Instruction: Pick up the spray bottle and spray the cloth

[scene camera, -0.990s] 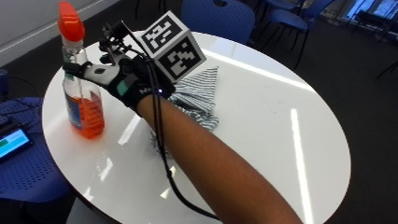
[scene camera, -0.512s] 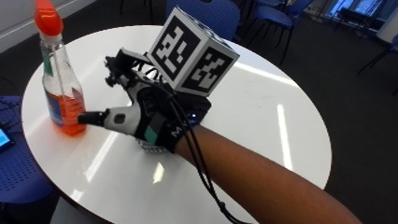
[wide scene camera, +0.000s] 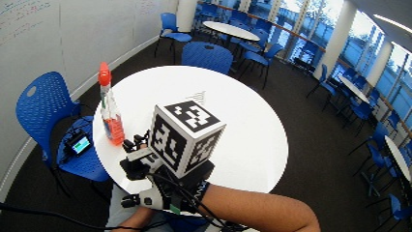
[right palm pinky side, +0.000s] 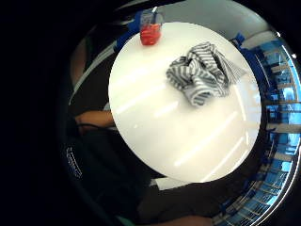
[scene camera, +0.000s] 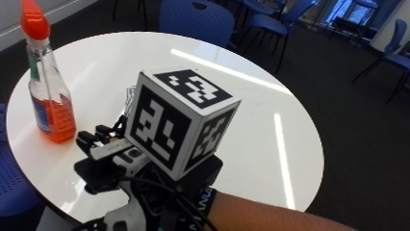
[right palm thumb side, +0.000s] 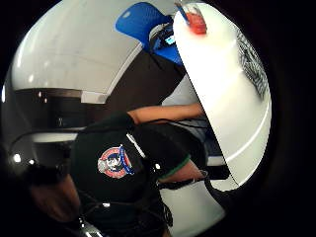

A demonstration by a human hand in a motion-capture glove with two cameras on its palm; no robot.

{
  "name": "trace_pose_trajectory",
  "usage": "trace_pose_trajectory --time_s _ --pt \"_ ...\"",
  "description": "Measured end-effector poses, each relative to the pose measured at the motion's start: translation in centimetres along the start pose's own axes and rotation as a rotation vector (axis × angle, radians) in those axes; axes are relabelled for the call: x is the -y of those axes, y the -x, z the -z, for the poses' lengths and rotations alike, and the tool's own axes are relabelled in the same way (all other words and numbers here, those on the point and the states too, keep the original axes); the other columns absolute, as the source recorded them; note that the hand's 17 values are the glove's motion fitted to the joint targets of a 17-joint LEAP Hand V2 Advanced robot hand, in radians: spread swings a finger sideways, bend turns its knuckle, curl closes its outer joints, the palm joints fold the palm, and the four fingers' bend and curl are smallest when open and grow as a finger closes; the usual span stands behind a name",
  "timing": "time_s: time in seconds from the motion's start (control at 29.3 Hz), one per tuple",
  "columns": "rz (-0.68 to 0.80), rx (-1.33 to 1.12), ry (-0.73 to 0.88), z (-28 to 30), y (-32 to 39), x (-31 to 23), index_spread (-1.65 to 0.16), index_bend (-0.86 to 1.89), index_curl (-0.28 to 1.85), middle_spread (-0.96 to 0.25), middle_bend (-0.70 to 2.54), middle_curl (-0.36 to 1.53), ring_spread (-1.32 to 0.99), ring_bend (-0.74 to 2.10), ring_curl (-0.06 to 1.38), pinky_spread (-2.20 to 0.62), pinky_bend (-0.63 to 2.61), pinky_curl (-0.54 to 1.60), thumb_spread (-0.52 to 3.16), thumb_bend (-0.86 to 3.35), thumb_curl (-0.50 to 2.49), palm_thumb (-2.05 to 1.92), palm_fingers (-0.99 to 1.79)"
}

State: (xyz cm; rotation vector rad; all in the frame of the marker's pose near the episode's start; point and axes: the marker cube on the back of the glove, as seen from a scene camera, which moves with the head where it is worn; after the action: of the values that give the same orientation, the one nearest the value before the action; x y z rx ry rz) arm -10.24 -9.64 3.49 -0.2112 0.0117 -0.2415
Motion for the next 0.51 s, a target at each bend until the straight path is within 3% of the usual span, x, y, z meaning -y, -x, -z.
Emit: trace_pose_trajectory --time_s 0.51 --pt "0.043 -0.088 -0.013 -0.3 0.7 -2.5 -0.4 0.13 0.23 0.03 0.25 0.36 0.03 0.31 0.3 0.22 0.39 0.35 1.01 -0.03 0.32 0.29 0.18"
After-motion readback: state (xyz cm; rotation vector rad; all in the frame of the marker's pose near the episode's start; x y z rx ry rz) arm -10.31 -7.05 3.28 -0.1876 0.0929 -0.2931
